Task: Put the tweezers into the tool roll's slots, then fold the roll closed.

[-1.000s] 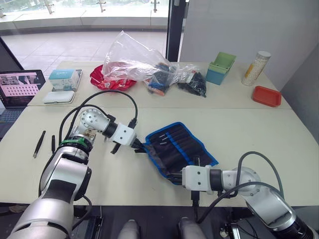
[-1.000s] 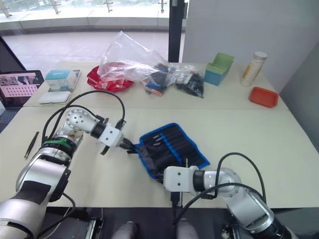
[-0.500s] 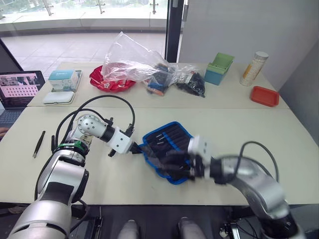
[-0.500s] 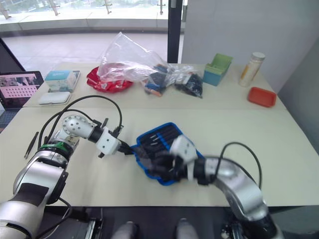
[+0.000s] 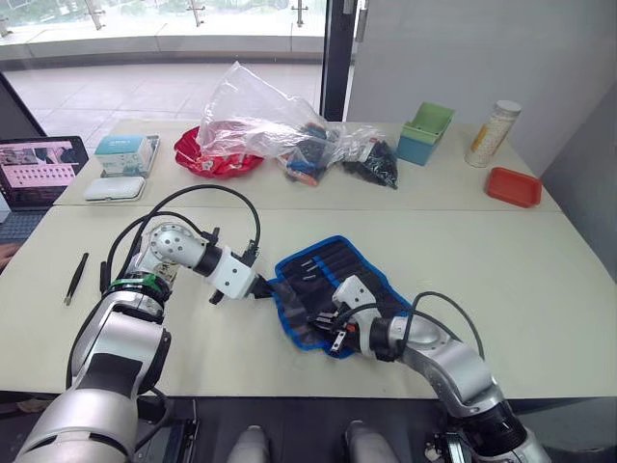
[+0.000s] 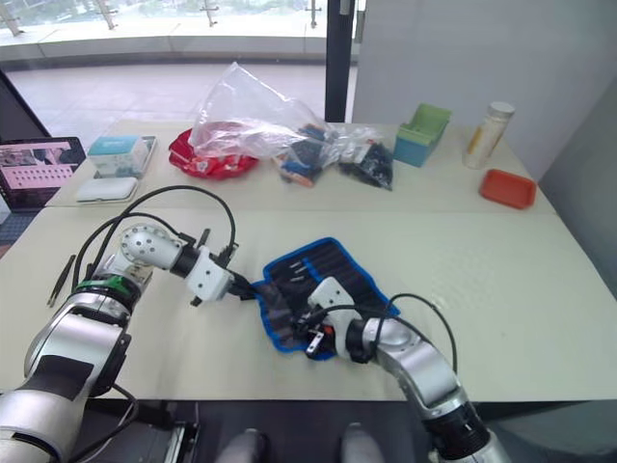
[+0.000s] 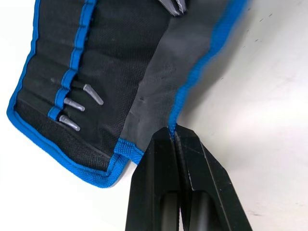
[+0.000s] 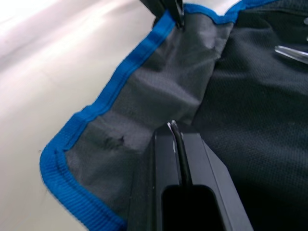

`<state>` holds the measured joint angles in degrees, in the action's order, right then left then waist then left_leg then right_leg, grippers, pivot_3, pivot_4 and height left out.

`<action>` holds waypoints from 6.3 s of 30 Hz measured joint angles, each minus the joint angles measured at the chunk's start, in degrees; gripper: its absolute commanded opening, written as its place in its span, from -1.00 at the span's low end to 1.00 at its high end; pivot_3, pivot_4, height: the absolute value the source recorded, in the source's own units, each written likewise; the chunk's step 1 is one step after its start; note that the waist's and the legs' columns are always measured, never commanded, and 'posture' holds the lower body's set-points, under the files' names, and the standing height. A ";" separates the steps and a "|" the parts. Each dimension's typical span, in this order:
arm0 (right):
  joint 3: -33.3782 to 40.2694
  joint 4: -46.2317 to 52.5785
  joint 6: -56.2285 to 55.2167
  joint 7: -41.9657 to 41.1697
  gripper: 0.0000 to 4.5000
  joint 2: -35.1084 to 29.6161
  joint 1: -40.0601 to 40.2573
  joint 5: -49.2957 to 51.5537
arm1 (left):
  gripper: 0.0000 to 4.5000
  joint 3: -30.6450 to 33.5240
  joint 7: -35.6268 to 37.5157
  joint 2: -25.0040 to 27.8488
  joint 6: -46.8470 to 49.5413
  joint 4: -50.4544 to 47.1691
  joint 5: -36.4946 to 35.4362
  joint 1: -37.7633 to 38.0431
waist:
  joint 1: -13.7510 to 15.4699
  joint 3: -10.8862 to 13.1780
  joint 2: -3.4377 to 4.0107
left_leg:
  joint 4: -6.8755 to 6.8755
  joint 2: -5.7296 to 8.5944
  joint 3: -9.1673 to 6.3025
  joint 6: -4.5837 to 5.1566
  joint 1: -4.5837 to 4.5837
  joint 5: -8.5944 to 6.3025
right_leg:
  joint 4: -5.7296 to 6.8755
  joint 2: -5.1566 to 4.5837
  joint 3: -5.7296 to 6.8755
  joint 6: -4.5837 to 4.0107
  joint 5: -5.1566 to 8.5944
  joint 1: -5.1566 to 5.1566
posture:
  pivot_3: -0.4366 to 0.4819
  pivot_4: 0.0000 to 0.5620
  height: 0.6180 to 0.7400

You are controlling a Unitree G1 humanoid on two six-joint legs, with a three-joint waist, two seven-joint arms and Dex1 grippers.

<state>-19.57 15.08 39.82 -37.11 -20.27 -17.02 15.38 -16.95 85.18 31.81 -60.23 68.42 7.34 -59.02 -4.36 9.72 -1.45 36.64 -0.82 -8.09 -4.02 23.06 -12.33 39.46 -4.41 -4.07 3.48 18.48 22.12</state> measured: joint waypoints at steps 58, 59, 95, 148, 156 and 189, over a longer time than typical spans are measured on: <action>-2.03 -21.08 -5.96 -6.65 -1.00 4.63 -15.75 -6.56 | -0.99 8.00 -23.70 -4.22 61.40 -39.94 -18.15 27.85 | 0.31 -0.31 0.35 | -0.33 -0.01 -0.09 0.01 -1.02 -0.01 | -0.19 -0.01 0.05 0.00 0.04 -0.99 | -0.05 -0.47 1.00; -2.11 -18.56 -5.21 -7.43 -1.00 3.52 -14.16 -6.10 | -0.99 8.03 -23.63 -4.17 61.38 -39.90 -18.14 27.90 | 0.33 -0.33 0.36 | -0.36 -0.01 -0.09 0.02 -1.08 -0.02 | -0.24 -0.01 0.05 0.00 0.04 -1.05 | -0.05 -0.47 1.00; -4.10 -20.54 -8.20 -6.66 -1.00 6.79 -15.26 -9.33 | -0.99 8.01 -23.06 -3.57 59.25 -38.98 -17.61 27.91 | 0.19 -0.44 0.46 | -0.76 -0.06 -0.08 0.01 -1.28 -0.01 | -0.44 0.01 0.04 0.00 0.05 -1.10 | -0.05 -0.47 1.00; 40.38 6.12 -12.87 -1.00 1.00 -7.08 28.50 8.42 | 0.68 50.20 -32.45 9.29 73.25 -59.03 -35.38 65.65 | 1.93 -0.04 0.35 | -0.88 -0.16 0.15 -0.04 -0.50 -0.01 | -1.03 -0.04 -0.01 -0.13 0.12 -0.59 | -0.05 -0.47 1.00; 45.44 1.76 -18.32 -0.42 1.00 -7.59 31.59 8.45 | 0.99 53.96 -33.02 9.35 70.68 -57.58 -35.42 70.07 | 1.94 -0.03 0.36 | -0.94 -0.22 0.23 -0.05 -0.75 -0.02 | -1.40 -0.03 -0.02 -0.14 0.13 -0.96 | -0.05 -0.47 1.00; 19.58 19.01 3.18 -16.01 1.00 -22.22 -0.09 27.65 | 0.99 49.49 -43.04 16.40 70.32 -25.84 -30.36 43.72 | 1.92 -0.03 0.21 | -0.95 -0.22 0.26 -0.04 -0.70 -0.03 | -1.32 -0.04 0.03 -0.13 0.12 -0.85 | -0.05 -0.47 1.00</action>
<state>0.01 34.09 42.99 -53.11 -42.49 -17.11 43.03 32.54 42.14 48.21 10.09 42.58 -23.02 -15.30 -2.44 9.70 -1.24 35.69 -1.04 -7.83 -4.06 22.36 -12.36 38.14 -4.45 -4.04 3.35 18.60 21.27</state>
